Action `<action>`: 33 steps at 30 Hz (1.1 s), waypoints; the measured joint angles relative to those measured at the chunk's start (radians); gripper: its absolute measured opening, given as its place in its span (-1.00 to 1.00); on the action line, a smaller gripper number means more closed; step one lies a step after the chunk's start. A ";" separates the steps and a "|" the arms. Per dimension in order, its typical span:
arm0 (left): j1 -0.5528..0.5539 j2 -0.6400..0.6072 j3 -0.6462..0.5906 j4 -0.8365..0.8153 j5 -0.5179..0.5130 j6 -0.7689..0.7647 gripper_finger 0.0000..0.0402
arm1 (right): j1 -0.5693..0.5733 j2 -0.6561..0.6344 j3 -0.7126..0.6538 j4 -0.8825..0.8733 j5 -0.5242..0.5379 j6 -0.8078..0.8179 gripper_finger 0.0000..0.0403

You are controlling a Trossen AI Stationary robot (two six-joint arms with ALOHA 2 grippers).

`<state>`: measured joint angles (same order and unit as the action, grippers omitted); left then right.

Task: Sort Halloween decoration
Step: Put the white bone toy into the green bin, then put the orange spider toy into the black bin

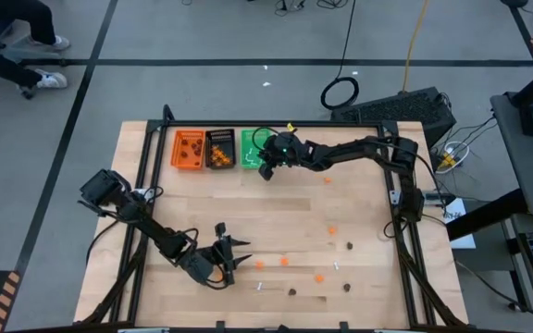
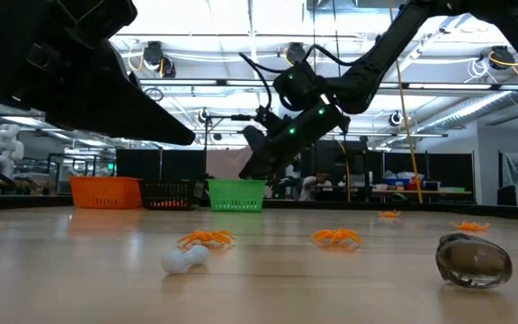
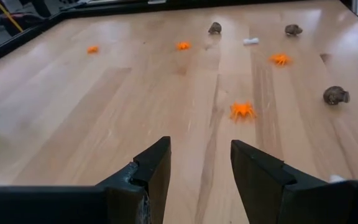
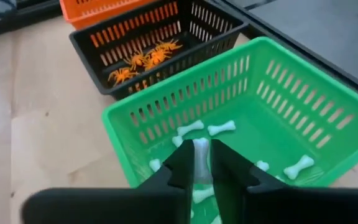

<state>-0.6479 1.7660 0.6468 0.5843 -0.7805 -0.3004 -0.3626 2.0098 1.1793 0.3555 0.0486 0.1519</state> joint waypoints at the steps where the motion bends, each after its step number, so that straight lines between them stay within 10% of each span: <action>1: 0.000 0.000 0.000 0.001 0.007 0.000 -0.17 | 0.000 0.001 0.000 -0.002 0.000 -0.003 -0.75; 10: 0.012 0.059 0.013 0.044 0.021 0.055 -0.17 | 0.029 -0.083 0.000 -0.127 -0.022 -0.023 -0.19; 18: 0.010 0.116 0.070 0.037 0.147 0.055 -0.17 | 0.303 -0.349 -0.112 -0.321 0.004 -0.115 -0.15; 33: 0.030 0.135 0.084 0.028 0.314 0.046 -0.17 | 0.782 -0.434 -0.524 0.157 0.276 0.037 -0.20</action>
<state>-0.6178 1.9015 0.7311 0.6119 -0.4661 -0.2543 0.4195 1.5754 0.6554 0.5128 0.3246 0.1885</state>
